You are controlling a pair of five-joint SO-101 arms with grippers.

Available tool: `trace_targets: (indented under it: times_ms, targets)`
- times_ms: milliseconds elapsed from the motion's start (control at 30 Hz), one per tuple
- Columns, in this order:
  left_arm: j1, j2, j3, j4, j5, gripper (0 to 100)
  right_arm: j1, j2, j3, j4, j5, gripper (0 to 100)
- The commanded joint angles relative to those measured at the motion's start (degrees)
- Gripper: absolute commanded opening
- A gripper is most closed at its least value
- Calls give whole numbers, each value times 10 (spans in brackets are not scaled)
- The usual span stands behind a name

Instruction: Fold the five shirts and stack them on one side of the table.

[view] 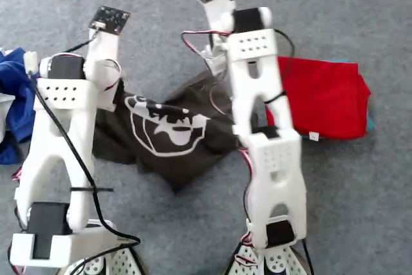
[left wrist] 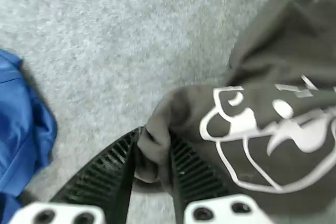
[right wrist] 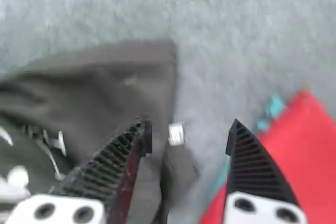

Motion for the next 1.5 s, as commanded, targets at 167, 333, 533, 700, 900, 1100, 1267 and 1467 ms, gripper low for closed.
trace_targets:
  times_ms: [167,333,533,700,900,1100,1267,1467]
  targets:
    - [54,-69,58,83,-14,30,-26,189,-243,-7,-65,237]
    - [55,-171,181,84,-58,30,-33,232,-245,-13,-70,236]
    - [53,-264,338,28,-57,33,-33,262,-244,-28,-71,234]
    - [44,-305,387,30,-59,33,-31,286,-245,-55,-69,234]
    - [-20,-316,394,30,-84,33,-29,298,-245,-47,-69,233]
    - [-103,-316,385,31,-160,33,-23,297,-246,-55,-69,82]
    - [-160,-311,369,31,-215,33,-22,295,-246,-46,-68,93]
    - [-186,-316,363,65,-273,33,-22,282,-251,-1,-68,94]
